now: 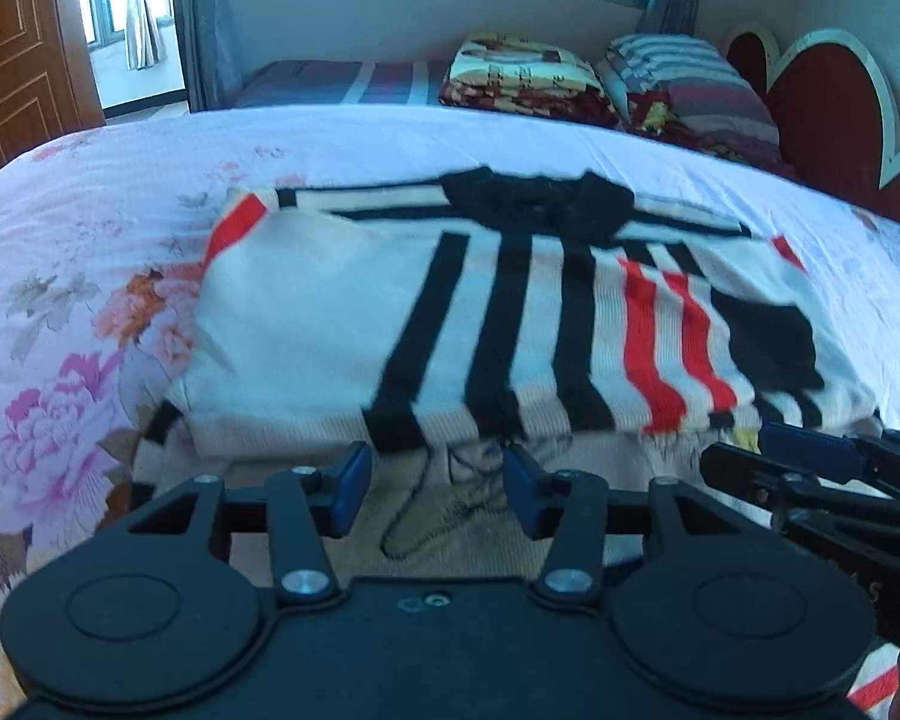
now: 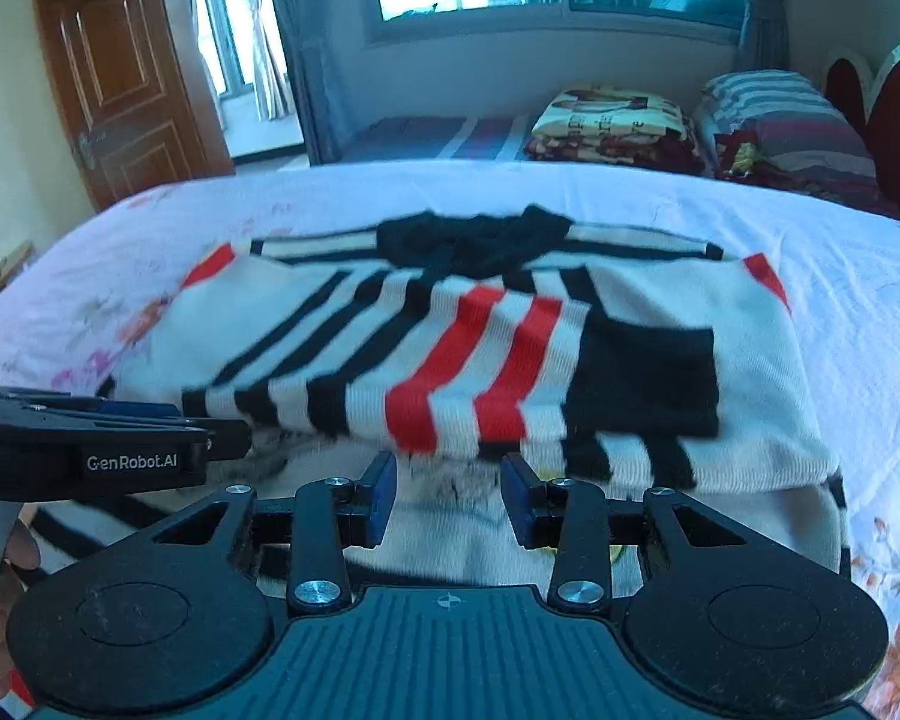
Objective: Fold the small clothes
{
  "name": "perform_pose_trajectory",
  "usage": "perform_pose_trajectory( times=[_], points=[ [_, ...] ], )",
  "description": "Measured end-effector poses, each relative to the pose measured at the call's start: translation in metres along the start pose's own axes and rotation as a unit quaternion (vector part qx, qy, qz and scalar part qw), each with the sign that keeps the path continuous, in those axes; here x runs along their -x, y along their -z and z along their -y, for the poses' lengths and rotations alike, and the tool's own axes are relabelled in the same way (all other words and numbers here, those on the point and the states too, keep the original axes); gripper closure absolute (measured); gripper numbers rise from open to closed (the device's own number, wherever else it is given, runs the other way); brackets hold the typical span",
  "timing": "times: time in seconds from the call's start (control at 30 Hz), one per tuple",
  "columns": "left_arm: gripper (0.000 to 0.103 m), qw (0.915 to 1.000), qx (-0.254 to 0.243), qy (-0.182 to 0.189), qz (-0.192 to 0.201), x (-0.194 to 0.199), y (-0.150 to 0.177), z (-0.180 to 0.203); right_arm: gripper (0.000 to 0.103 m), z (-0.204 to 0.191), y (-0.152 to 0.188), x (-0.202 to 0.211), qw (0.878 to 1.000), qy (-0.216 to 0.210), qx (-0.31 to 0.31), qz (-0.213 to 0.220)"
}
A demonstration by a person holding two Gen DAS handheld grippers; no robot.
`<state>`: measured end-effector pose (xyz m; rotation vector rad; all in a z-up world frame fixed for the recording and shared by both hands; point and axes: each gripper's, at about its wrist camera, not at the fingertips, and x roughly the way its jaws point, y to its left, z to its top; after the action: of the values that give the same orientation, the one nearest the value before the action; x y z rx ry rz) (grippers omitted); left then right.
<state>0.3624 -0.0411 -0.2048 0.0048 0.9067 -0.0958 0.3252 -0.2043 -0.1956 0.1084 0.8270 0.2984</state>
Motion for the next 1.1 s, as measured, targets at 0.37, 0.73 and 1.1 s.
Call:
perform_pose_trajectory(
  times=[0.37,0.73,1.1],
  points=[
    [0.052,0.9994,-0.011,-0.033,-0.004,-0.005,0.021,0.003,0.065,0.043,0.039,0.014,0.998,0.053,0.026,-0.014],
    [0.051,0.9974,0.0,-0.072,-0.006,0.031,0.049,-0.007,0.064,0.068,0.048,0.039,0.999,0.033,0.002,-0.008],
    [0.049,0.9985,-0.017,-0.045,-0.027,0.067,0.1,0.02,0.064,-0.027,0.09,0.063,0.993,-0.074,0.09,-0.03]
  ],
)
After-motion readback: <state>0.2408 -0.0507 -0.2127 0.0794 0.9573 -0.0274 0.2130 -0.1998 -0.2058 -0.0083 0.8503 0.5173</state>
